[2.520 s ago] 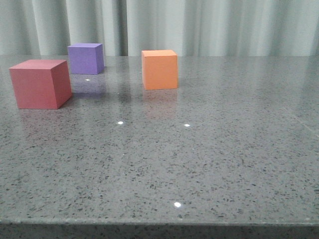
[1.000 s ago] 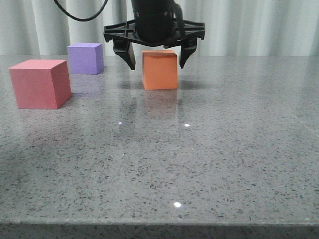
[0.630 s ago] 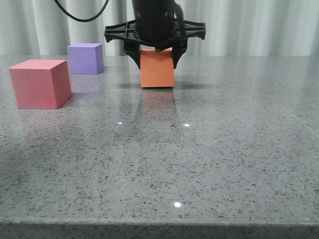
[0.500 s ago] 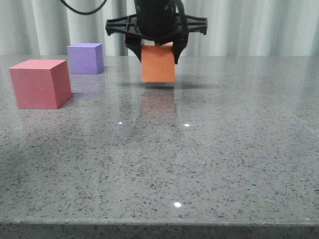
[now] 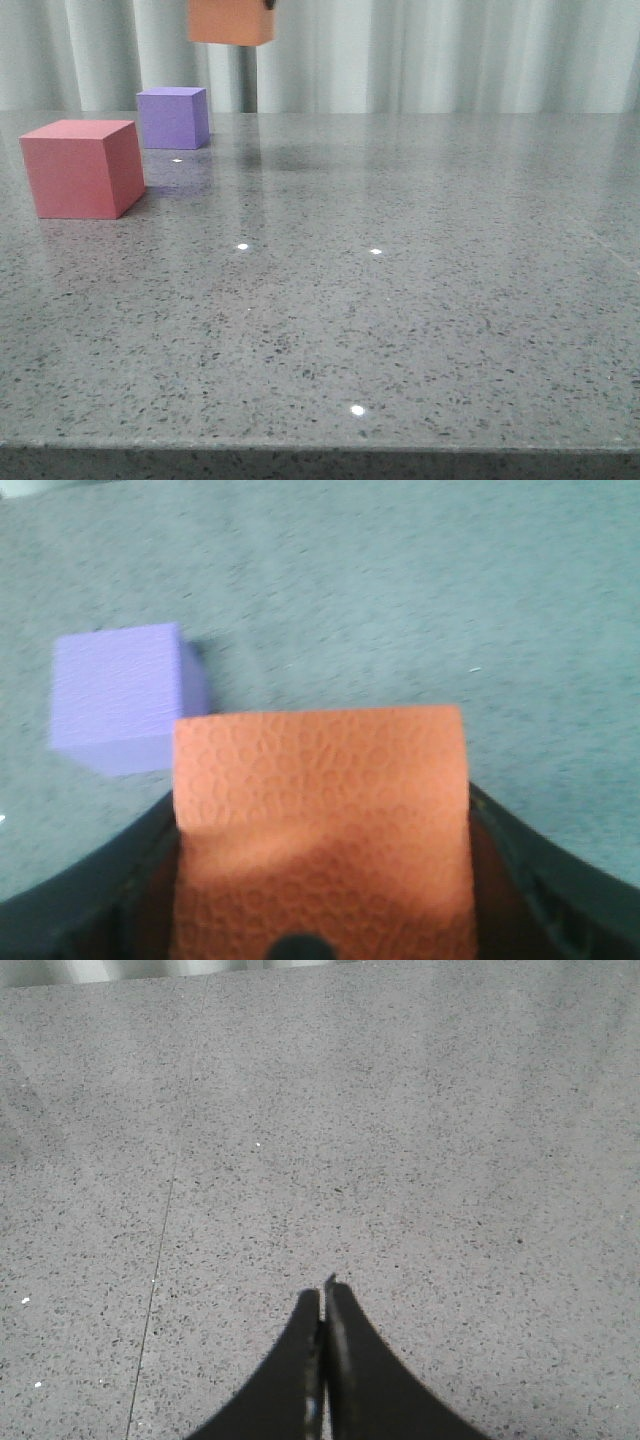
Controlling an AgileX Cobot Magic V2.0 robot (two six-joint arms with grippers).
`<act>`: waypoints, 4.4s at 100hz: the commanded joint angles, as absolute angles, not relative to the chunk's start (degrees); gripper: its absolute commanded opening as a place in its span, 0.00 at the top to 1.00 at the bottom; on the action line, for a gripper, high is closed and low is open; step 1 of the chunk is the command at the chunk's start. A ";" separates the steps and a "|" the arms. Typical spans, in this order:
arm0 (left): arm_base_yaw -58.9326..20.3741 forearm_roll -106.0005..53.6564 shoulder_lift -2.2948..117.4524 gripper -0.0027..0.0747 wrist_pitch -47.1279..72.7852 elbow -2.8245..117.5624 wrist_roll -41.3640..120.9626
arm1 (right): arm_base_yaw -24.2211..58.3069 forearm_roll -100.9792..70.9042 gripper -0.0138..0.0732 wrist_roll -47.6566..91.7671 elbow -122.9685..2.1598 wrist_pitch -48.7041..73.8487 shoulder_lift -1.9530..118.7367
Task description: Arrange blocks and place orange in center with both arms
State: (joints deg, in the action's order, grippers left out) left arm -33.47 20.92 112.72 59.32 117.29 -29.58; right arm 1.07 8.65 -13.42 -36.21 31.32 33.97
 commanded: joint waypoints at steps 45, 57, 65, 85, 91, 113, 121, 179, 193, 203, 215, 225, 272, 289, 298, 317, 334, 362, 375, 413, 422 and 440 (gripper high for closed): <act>-21.29 12.23 107.82 0.69 52.79 108.50 -21.24 | 0.68 9.67 0.92 -13.03 -37.68 27.02 33.90; -21.30 12.13 107.82 0.69 49.84 105.71 -21.24 | 0.68 9.67 0.92 -13.03 -37.68 27.02 33.90; -21.30 12.13 107.82 0.69 48.20 103.73 -21.24 | 0.68 9.67 0.92 -13.03 -37.68 27.02 33.90; -21.30 12.02 107.82 0.69 43.91 100.06 -21.24 | 0.68 9.67 0.92 -13.03 -37.68 27.02 33.90; -21.30 12.02 107.93 0.69 43.01 99.27 -21.24 | 0.68 9.67 0.92 -13.03 -37.68 27.02 33.90; -21.30 12.13 107.93 0.69 41.43 97.93 -21.24 | 0.68 9.67 0.92 -13.03 -37.68 27.02 33.90; -21.30 12.35 107.93 0.69 41.03 97.29 -21.24 | 0.68 9.67 0.92 -13.03 -37.68 27.02 33.90; -21.30 11.62 107.93 0.63 43.07 96.96 -21.48 | 0.68 9.67 0.92 -13.03 -37.68 27.02 33.90; -21.30 11.31 107.93 0.28 43.07 96.96 -21.48 | 0.68 9.67 0.92 -13.03 -37.68 27.02 33.90; -21.30 11.08 107.93 0.05 43.07 96.96 -21.48 | 0.68 9.67 0.92 -13.03 -37.68 27.02 33.90; -21.30 11.08 107.80 0.11 42.96 96.96 -21.48 | 0.68 9.67 0.92 -13.03 -37.68 27.02 33.90; -21.30 11.08 106.51 0.14 42.87 96.96 -21.48 | 0.68 9.67 0.92 -13.03 -37.68 27.02 33.90; -21.19 14.47 85.49 0.14 39.20 89.29 -21.87 | 0.68 9.67 0.92 -13.03 -37.68 27.02 33.90; -19.17 15.92 75.01 0.14 33.15 77.21 -24.62 | 0.68 9.67 0.92 -13.03 -37.68 27.02 33.90; -18.12 15.92 68.76 0.14 29.96 69.92 -25.15 | 0.68 9.67 0.92 -13.03 -37.68 27.02 33.90; -17.65 15.92 54.88 0.14 26.01 54.93 -25.13 | 0.68 9.67 0.92 -13.03 -37.68 27.02 33.90; -17.65 15.71 41.55 0.14 25.88 43.42 -25.13 | 0.68 9.67 0.92 -13.03 -37.68 27.02 33.90; -17.65 15.56 22.52 0.34 26.10 32.55 -25.13 | 0.68 9.67 0.92 -13.03 -37.68 27.02 33.90; -17.65 15.53 17.62 0.67 26.20 30.80 -25.13 | 0.68 9.67 0.92 -13.03 -37.68 27.02 33.90; -17.65 15.42 15.94 0.99 26.20 30.43 -25.13 | 0.68 9.67 0.92 -13.03 -37.68 27.02 33.90; -17.65 15.42 15.94 0.99 26.20 30.43 -25.13 | 0.68 9.67 0.92 -13.03 -37.68 27.02 33.90; -17.65 15.42 15.94 0.99 26.20 30.43 -25.13 | 0.68 9.67 0.92 -13.03 -37.68 27.02 33.90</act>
